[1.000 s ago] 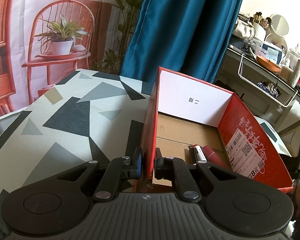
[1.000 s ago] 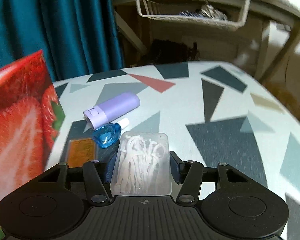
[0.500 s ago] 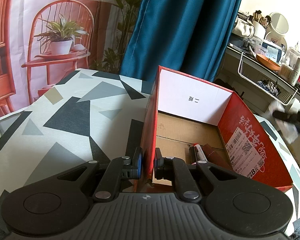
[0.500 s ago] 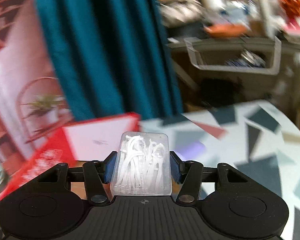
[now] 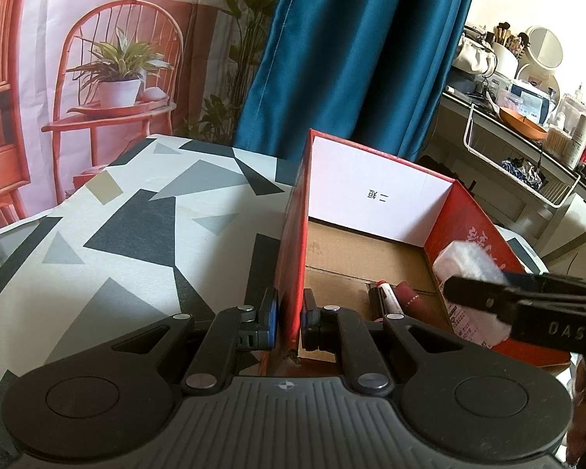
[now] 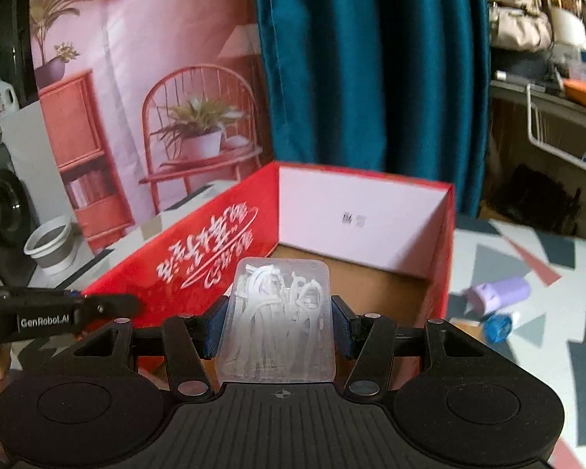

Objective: Organize rigid objects
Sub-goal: 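Carry the floss pick box into the red box and release it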

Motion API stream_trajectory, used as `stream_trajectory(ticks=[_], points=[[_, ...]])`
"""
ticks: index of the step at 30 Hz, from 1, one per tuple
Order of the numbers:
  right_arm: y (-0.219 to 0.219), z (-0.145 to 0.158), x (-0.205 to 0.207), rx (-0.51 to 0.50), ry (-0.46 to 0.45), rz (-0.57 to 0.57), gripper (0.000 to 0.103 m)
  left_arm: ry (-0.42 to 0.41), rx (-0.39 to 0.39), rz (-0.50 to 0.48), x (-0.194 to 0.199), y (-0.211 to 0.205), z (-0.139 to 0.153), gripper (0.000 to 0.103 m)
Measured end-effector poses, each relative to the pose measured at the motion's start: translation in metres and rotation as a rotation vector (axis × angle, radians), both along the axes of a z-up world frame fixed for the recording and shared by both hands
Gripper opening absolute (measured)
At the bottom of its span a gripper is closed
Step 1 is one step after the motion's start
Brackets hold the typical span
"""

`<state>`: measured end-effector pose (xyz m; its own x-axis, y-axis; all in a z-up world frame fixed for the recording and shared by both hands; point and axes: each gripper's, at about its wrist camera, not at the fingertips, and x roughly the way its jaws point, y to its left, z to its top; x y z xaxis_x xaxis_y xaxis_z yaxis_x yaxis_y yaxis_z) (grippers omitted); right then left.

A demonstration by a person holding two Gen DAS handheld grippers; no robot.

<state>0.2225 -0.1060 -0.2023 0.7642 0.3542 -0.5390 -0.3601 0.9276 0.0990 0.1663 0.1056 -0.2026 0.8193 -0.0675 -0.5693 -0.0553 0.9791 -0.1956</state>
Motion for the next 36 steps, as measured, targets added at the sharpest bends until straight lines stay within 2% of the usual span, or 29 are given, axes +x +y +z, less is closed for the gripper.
stream_trajectory(ticks=[12,36], points=[[0.009,-0.017,0.001,-0.004,0.055,0.019,0.051,-0.001,-0.001,-0.001,0.000,0.000,0.000,0.012],[0.014,-0.024,0.003,0.020,0.114,0.062,0.051,-0.001,-0.001,-0.001,0.000,0.000,-0.001,0.012]])
